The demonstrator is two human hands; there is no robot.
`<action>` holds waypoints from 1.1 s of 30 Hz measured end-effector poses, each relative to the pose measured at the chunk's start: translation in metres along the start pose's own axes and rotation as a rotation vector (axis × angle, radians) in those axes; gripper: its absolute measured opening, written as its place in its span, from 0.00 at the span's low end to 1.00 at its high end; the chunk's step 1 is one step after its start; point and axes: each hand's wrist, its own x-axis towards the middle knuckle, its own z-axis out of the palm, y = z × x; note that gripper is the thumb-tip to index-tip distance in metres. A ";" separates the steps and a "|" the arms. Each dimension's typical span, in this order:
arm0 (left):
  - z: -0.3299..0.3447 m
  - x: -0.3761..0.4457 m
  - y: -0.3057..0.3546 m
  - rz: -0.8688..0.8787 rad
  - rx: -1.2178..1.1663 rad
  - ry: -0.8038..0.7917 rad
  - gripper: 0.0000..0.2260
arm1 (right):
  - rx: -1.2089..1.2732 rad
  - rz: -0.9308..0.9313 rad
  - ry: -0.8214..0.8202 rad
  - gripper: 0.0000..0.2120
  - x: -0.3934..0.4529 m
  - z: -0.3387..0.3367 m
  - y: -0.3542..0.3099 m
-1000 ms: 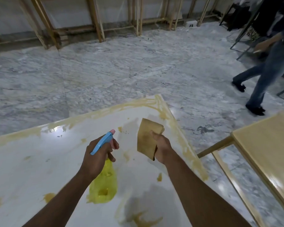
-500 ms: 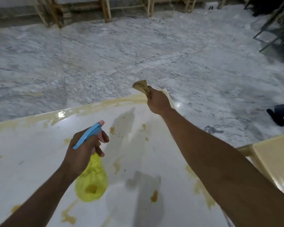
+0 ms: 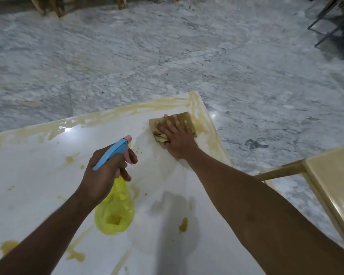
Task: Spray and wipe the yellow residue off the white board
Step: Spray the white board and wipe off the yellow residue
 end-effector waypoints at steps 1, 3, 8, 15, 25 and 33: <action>0.003 -0.003 -0.001 0.003 0.010 -0.010 0.15 | 0.007 -0.003 0.005 0.32 -0.008 0.004 0.001; 0.007 -0.010 -0.001 0.003 0.012 -0.043 0.13 | 0.032 -0.008 0.005 0.31 -0.027 0.007 -0.002; 0.012 -0.031 -0.008 0.010 0.004 -0.111 0.12 | 0.081 -0.005 -0.009 0.34 -0.080 0.010 -0.011; 0.016 -0.071 -0.017 -0.020 -0.006 -0.183 0.16 | 0.090 0.010 0.016 0.32 -0.164 0.027 -0.023; 0.020 -0.132 -0.027 -0.022 0.013 -0.259 0.13 | 0.042 0.051 -0.032 0.33 -0.282 0.051 -0.045; 0.023 -0.173 -0.042 -0.027 0.042 -0.317 0.16 | 0.094 0.061 -0.014 0.33 -0.379 0.072 -0.064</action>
